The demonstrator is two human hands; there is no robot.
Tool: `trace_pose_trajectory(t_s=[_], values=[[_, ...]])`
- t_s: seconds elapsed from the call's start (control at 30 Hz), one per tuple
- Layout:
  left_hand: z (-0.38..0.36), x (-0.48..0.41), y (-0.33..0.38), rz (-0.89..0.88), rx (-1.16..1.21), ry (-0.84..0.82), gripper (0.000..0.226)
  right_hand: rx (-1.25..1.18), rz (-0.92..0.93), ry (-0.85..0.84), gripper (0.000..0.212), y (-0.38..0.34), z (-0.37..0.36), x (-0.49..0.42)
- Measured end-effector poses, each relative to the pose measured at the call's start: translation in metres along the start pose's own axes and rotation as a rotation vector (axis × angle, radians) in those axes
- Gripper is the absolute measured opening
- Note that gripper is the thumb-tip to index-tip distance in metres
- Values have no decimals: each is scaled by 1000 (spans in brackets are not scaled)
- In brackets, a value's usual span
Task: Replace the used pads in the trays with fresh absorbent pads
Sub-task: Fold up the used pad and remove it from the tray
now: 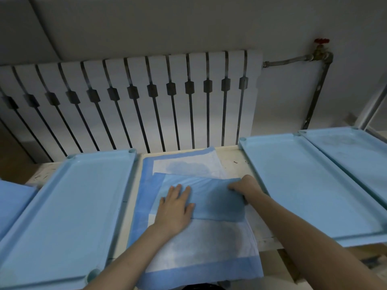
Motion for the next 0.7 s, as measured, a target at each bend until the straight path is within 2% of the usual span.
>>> trace_pose_trajectory(t_s=[0.1, 0.2, 0.27, 0.47, 0.57, 0.7], values=[[-14, 3, -3, 2, 17, -104, 54, 73, 25, 2, 35, -4, -2, 1], [-13, 0, -7, 25, 18, -101, 54, 148, 137, 64, 34, -12, 0, 1], [-7, -2, -2, 8, 7, -76, 53, 48, 172, 80, 20, -15, 0, 0], [-3, -11, 0, 31, 62, -114, 51, -327, 143, 188, 36, -15, 13, 5], [16, -20, 9, 15, 170, -32, 54, -559, 274, 91, 43, -35, 11, 21], [68, -32, 32, -33, 401, 117, 75, -570, 593, -155, 48, -78, 10, 74]])
Point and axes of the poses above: each hand's wrist, its own x-axis away from the middle knuckle, its own z-axis out of the back of the hand, y = z × x, the point moved 10 cm from there along -x, towards the middle knuckle, and after that the axes turned 13 degrees about y, right-handed, at the moved point
